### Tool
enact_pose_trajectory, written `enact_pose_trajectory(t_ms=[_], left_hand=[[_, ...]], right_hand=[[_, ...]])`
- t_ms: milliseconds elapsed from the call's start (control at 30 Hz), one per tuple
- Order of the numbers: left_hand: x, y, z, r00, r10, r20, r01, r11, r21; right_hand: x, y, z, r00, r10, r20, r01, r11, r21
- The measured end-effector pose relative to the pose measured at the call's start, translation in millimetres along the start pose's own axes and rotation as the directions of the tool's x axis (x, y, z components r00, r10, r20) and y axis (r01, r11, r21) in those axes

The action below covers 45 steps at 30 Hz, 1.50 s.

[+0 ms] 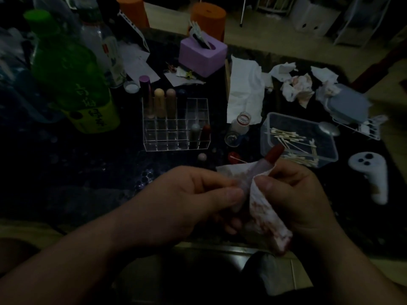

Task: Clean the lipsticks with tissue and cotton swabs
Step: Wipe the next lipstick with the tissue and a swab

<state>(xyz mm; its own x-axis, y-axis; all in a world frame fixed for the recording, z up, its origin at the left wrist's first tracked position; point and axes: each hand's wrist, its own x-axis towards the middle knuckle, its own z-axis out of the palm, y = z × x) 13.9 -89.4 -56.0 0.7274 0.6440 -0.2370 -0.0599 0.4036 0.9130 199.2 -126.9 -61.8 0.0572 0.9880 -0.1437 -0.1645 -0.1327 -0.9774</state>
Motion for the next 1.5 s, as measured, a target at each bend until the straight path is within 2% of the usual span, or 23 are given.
enact_pose_trajectory(t_ms=[133,233,300,367,433,500,600,667,733,833,900,1033,1100,1167,1233,1300,1367,1500], left_hand=[[0,-1,1,0.968,0.103,-0.229,-0.056,0.978,0.202],[1,-5,4,0.938,0.169,-0.303,-0.070,0.947,0.313],[2,-5,2,0.967,0.103,-0.233,-0.047,0.971,0.235],[1,-2,0,0.998,-0.001,-0.055,0.004,0.998,0.057],[0,0,-1,0.999,-0.040,0.011,0.040,0.999,0.005],[1,1,-1,0.998,0.008,-0.056,-0.003,0.996,0.091],[-1,-1,5,0.960,0.153,-0.234,-0.086,0.958,0.275],[-2,-5,8,0.933,0.233,-0.276,-0.120,0.921,0.371],[-2,-5,6,0.950,0.213,-0.229,-0.120,0.924,0.363],[0,-2,1,0.996,0.080,-0.029,-0.072,0.973,0.220],[0,-3,-1,0.993,0.105,-0.055,-0.085,0.956,0.280],[-1,-12,0,0.939,0.255,-0.229,-0.143,0.898,0.416],[-1,-13,1,0.935,0.259,-0.244,-0.132,0.889,0.439],[0,-10,0,0.970,0.176,-0.168,-0.107,0.928,0.357],[0,-7,-2,0.997,0.068,-0.032,-0.058,0.965,0.255],[0,-6,-3,0.998,0.059,0.003,-0.057,0.951,0.304],[1,-7,-2,0.987,0.143,-0.066,-0.108,0.919,0.378],[1,-14,1,0.940,0.244,-0.240,-0.111,0.881,0.459]], right_hand=[[2,-1,-4,0.999,-0.019,-0.031,0.016,0.995,-0.094],[2,-4,-6,0.999,-0.032,0.025,0.034,0.997,-0.069],[2,-3,-6,0.998,-0.030,0.064,0.029,0.999,0.014],[3,-2,-5,0.996,-0.028,0.086,0.019,0.995,0.098],[3,-2,-5,0.994,-0.035,0.101,0.021,0.991,0.135],[2,-3,-5,0.993,-0.034,0.112,0.014,0.986,0.167],[2,-4,-6,0.997,-0.017,0.075,0.012,0.998,0.060],[2,-5,-7,0.998,-0.021,0.063,0.019,0.999,0.026],[2,-5,-7,0.998,-0.018,0.058,0.015,0.999,0.047],[2,-5,-7,0.997,-0.023,0.074,0.017,0.997,0.078],[1,-6,-6,0.996,-0.024,0.081,0.020,0.999,0.048],[0,-6,-8,0.998,-0.032,0.061,0.032,0.999,0.013],[0,-7,-8,0.998,-0.045,0.053,0.045,0.999,0.004],[1,-7,-7,0.997,-0.047,0.055,0.046,0.999,0.024],[0,-7,-7,0.997,-0.050,0.062,0.047,0.997,0.055],[0,-7,-7,0.997,-0.052,0.064,0.049,0.998,0.049],[-1,-7,-7,0.995,-0.058,0.086,0.052,0.996,0.068],[0,-8,-8,0.992,-0.109,0.061,0.112,0.993,-0.045]])
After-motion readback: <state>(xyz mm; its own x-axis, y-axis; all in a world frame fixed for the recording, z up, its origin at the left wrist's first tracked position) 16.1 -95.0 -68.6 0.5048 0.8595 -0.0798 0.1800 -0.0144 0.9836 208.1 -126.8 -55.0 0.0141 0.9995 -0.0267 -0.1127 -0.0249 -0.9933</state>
